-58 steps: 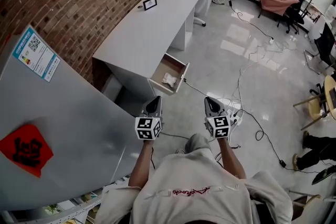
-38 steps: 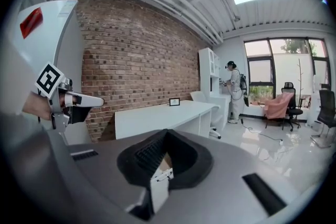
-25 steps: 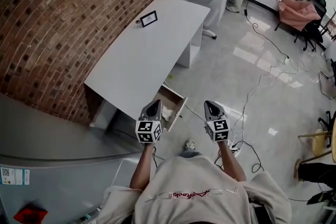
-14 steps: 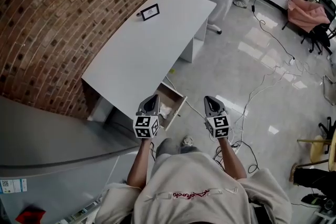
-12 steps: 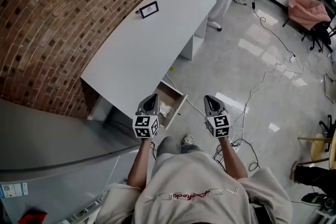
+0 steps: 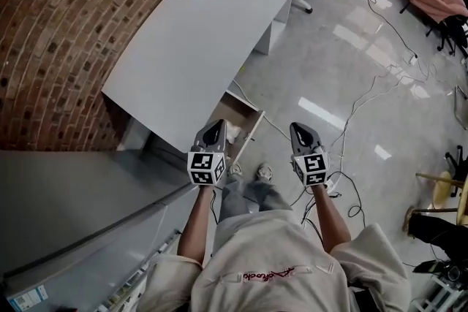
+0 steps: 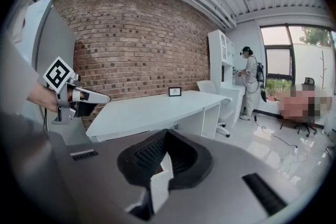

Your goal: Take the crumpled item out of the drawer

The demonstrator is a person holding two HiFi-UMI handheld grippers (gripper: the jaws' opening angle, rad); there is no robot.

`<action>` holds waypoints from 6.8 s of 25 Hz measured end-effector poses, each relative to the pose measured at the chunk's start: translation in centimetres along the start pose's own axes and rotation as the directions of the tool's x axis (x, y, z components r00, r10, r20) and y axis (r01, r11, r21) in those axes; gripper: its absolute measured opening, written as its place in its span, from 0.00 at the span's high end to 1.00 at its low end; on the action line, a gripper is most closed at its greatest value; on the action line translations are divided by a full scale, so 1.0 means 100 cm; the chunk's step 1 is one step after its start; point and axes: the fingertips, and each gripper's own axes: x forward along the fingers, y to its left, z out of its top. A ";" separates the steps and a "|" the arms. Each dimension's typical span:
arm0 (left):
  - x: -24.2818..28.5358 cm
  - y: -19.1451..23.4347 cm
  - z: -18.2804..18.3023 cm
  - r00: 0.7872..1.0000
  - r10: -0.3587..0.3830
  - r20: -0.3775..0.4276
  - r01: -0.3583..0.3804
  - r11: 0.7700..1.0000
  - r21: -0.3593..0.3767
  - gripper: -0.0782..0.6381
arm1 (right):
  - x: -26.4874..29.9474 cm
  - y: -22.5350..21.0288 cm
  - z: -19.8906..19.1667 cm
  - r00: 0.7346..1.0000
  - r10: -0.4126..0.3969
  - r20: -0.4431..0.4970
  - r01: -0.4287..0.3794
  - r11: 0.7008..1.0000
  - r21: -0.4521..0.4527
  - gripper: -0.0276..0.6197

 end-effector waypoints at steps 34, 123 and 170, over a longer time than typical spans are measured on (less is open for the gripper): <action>-0.010 0.042 -0.266 0.971 -0.027 -0.236 -0.025 0.977 -0.213 0.88 | 0.085 0.119 -0.201 0.970 0.138 -0.201 -0.124 0.989 0.080 0.94; 0.000 0.042 -0.307 0.973 -0.001 -0.232 -0.056 0.970 -0.239 0.88 | 0.246 0.182 -0.198 0.875 0.300 -0.380 -0.483 0.502 -0.717 0.94; 0.010 -0.019 -0.126 0.992 -0.100 -0.074 0.094 0.992 -0.081 0.88 | 0.051 0.066 -0.025 0.994 -0.047 0.096 0.059 0.990 -0.128 0.94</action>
